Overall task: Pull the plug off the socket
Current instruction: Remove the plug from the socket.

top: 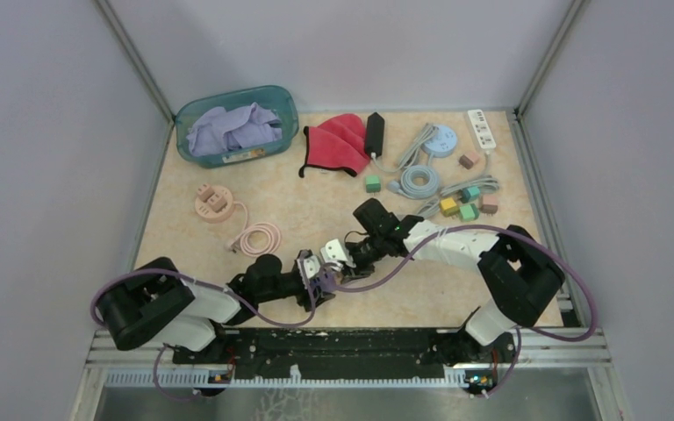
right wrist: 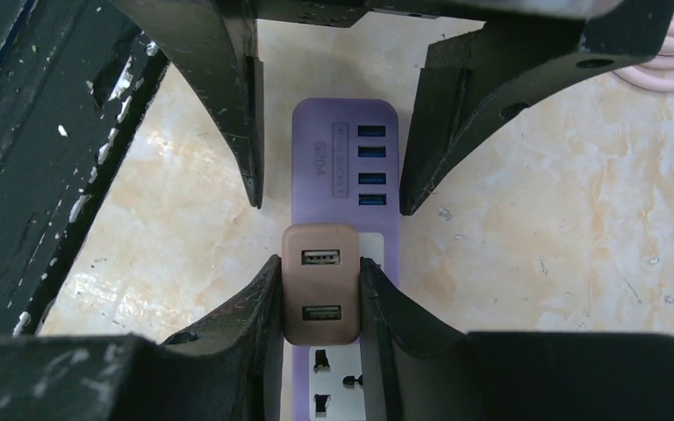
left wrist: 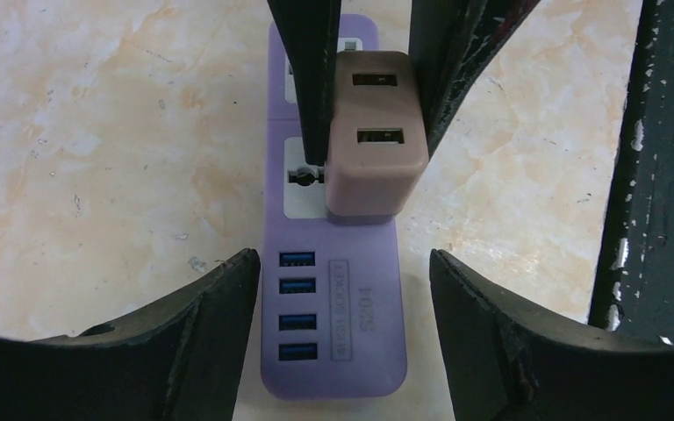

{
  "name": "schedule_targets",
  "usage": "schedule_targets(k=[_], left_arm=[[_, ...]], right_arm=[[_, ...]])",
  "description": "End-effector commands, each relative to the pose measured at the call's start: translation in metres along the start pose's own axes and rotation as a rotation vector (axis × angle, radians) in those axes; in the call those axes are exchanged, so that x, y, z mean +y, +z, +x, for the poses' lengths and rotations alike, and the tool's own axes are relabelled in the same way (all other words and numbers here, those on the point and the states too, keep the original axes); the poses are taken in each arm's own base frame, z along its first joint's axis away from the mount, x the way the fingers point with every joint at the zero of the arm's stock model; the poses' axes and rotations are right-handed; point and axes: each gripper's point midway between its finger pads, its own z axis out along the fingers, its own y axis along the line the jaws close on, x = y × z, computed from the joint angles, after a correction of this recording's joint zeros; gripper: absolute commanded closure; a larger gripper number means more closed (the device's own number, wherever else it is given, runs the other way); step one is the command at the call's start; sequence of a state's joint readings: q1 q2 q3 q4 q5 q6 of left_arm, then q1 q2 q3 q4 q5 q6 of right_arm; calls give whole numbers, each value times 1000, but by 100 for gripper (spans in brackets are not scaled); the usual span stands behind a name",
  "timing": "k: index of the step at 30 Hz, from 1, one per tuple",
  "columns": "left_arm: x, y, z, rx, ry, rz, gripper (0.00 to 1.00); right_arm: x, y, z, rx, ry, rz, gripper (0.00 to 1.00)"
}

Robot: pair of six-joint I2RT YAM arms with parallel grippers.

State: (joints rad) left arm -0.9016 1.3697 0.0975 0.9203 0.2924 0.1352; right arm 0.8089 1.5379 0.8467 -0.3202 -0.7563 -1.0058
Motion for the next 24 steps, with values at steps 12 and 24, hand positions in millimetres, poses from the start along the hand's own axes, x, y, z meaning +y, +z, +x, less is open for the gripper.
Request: schedule_targets(k=[12, 24], left_arm=[[10, 15, -12, -45, 65, -13, 24], [7, 34, -12, -33, 56, 35, 57]], right_arm=[[-9, -29, 3, 16, -79, 30, 100], [-6, -27, 4, 9, -71, 16, 100]])
